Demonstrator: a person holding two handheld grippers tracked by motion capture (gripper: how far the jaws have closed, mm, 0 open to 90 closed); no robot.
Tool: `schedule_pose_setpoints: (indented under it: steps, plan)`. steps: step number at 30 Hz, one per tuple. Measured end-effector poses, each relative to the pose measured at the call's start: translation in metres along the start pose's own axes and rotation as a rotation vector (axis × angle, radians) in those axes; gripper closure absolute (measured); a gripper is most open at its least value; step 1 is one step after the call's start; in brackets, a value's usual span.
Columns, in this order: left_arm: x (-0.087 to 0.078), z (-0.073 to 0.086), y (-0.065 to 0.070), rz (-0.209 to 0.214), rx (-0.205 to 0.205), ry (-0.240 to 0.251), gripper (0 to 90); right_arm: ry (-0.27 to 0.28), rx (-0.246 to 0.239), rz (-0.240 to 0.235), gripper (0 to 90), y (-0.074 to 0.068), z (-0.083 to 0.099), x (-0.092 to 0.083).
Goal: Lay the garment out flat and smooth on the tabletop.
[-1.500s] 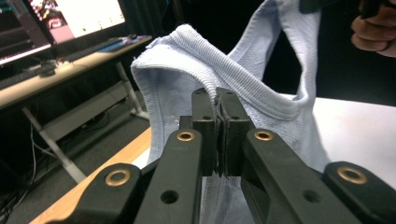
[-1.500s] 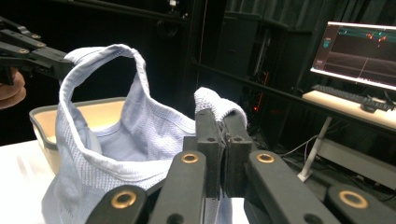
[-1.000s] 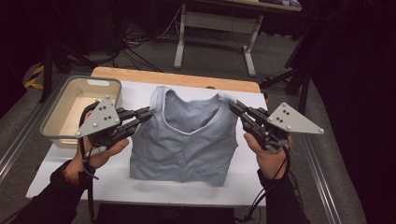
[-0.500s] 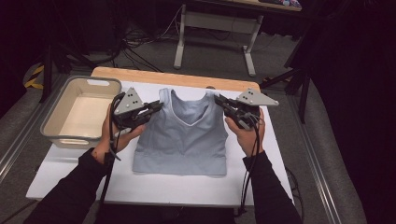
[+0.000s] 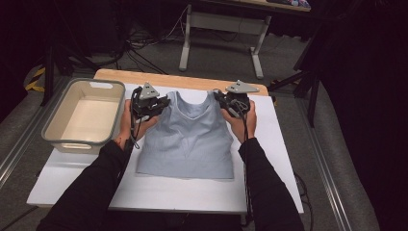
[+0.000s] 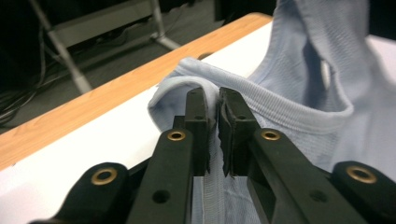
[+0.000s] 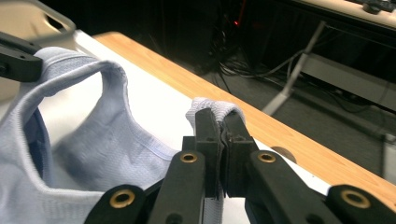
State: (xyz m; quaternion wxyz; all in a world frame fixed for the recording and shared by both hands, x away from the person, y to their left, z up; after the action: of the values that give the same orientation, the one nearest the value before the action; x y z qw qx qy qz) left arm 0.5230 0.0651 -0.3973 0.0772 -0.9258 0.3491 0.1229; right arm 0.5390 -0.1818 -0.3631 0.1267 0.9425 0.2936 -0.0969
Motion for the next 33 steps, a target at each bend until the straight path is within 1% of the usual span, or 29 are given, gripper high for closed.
schedule_pose_setpoints:
  steps: [1,2,3,5,6,7,9,10,11,12,13,15,16,17,19,21,23,25,27,28,29,33]
  plan:
    - [0.002,0.001,0.0,-0.012,-0.003,-0.001,77.4,-0.006,0.0,0.001,84.7,0.0,0.002,0.003]
    - [0.003,0.002,-0.002,-0.035,-0.001,-0.003,74.1,-0.011,0.003,0.003,82.0,0.0,0.003,0.005]
    - [0.005,0.003,-0.003,-0.064,0.003,-0.008,70.9,-0.019,0.003,0.017,80.1,0.001,0.005,0.008]
    - [0.006,0.005,-0.003,-0.058,0.005,-0.018,68.2,-0.03,0.005,0.038,74.5,0.003,0.009,0.012]
    - [0.006,0.005,-0.003,-0.053,-0.003,-0.017,66.9,-0.034,0.014,0.047,69.7,0.003,0.01,0.013]
    - [0.005,0.005,-0.003,-0.053,-0.004,-0.017,65.6,-0.044,0.016,0.055,69.0,0.004,0.013,0.014]
    - [0.003,0.004,-0.001,-0.033,-0.002,-0.004,63.8,-0.058,0.018,0.055,64.3,0.005,0.016,0.014]
    - [0.001,0.004,0.001,-0.037,0.012,-0.003,63.2,-0.067,0.016,0.063,61.7,0.006,0.018,0.013]
    - [-0.001,0.004,0.003,-0.031,0.022,0.0,60.3,-0.068,0.02,0.065,61.3,0.007,0.02,0.012]
    - [-0.001,0.004,0.003,-0.031,0.022,0.0,59.2,-0.061,0.035,0.055,60.9,0.007,0.022,0.008]
    - [-0.004,0.005,0.008,-0.001,0.029,0.005,58.7,-0.057,0.041,0.05,60.6,0.007,0.024,0.005]
    - [-0.008,0.007,0.012,0.003,0.059,0.006,57.7,-0.059,0.037,0.038,60.8,0.005,0.028,-0.002]
    - [-0.012,0.01,0.017,0.029,0.073,0.004,56.2,-0.061,0.032,0.032,60.9,0.004,0.031,-0.005]
    - [-0.015,0.011,0.019,0.036,0.085,0.002,55.9,-0.065,0.026,0.02,60.8,0.002,0.036,-0.012]
    - [-0.019,0.015,0.022,0.045,0.092,0.0,54.1,-0.066,0.025,-0.006,61.2,-0.002,0.043,-0.022]
    - [-0.023,0.019,0.025,0.062,0.1,-0.001,53.4,-0.064,0.034,-0.012,61.2,-0.004,0.048,-0.029]
    - [-0.03,0.027,0.03,0.064,0.121,-0.013,51.9,-0.06,0.055,-0.023,61.1,-0.005,0.056,-0.04]
    - [-0.035,0.034,0.034,0.083,0.123,-0.017,50.3,-0.059,0.072,-0.02,61.7,-0.004,0.066,-0.051]
    - [-0.04,0.042,0.039,0.096,0.128,-0.024,49.6,-0.063,0.087,-0.019,61.4,-0.004,0.073,-0.056]
    - [-0.043,0.047,0.041,0.104,0.136,-0.033,47.4,-0.072,0.102,-0.023,60.9,-0.004,0.08,-0.06]
    - [-0.046,0.051,0.042,0.109,0.142,-0.031,46.3,-0.081,0.106,-0.025,60.6,-0.004,0.085,-0.062]
    - [-0.055,0.067,0.048,0.139,0.133,-0.043,42.4,-0.135,0.103,-0.026,59.0,-0.003,0.104,-0.067]
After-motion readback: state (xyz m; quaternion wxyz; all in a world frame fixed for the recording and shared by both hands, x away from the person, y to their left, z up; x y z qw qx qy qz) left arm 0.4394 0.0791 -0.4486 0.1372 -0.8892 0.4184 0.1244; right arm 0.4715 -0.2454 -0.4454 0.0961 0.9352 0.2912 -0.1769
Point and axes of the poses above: each handheld gripper's, and its own axes: x roughly forward along the jaws, z roughly out of its underside, y roughly to its right, the point moved 5 cm from there along x, roughly forward along the jaws, and after that the axes turned 10 degrees about y, right-handed, at the moved point
